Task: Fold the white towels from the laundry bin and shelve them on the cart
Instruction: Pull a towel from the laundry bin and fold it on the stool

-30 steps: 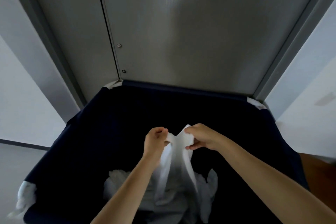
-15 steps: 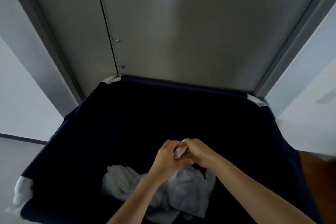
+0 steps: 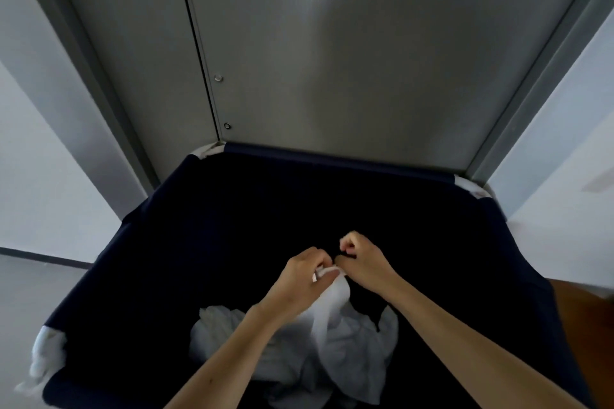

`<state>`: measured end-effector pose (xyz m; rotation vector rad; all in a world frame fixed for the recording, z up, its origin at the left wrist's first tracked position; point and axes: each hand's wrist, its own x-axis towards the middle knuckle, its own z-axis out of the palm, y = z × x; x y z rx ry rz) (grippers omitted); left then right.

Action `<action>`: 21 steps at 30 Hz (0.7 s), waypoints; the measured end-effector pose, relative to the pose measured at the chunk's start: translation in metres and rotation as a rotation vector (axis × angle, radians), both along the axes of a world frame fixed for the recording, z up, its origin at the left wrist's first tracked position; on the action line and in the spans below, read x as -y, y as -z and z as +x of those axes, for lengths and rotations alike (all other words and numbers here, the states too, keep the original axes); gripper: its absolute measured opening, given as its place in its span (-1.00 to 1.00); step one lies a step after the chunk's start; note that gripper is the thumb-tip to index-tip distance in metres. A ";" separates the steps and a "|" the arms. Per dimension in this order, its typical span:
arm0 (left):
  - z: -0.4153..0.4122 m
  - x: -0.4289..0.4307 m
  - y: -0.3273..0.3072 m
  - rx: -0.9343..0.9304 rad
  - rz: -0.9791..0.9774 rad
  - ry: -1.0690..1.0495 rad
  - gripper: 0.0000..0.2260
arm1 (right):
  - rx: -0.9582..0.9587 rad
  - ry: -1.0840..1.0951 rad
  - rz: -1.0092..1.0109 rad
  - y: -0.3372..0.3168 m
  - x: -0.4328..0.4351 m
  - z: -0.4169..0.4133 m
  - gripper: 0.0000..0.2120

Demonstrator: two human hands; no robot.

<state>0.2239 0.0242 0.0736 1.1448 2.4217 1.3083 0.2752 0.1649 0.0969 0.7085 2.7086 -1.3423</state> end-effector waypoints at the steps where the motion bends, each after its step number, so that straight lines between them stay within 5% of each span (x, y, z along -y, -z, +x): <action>1: -0.004 -0.001 -0.006 0.034 0.041 -0.053 -0.87 | -0.085 -0.023 -0.061 0.000 -0.004 -0.002 -0.91; 5: -0.021 -0.004 -0.035 0.177 0.205 -0.178 -0.73 | -0.195 -0.165 -0.257 -0.014 -0.012 -0.001 -0.76; 13: -0.049 -0.037 -0.089 0.490 0.591 -0.193 -0.70 | -0.342 -0.299 -0.081 -0.042 -0.030 -0.020 -0.80; 17: -0.082 -0.063 -0.148 0.385 0.649 -0.142 -0.69 | -0.554 -0.250 0.029 -0.098 -0.041 -0.043 -0.83; 21: -0.109 -0.080 -0.201 0.124 0.549 -0.156 -0.69 | -0.416 -0.225 0.000 -0.155 -0.059 -0.065 -0.79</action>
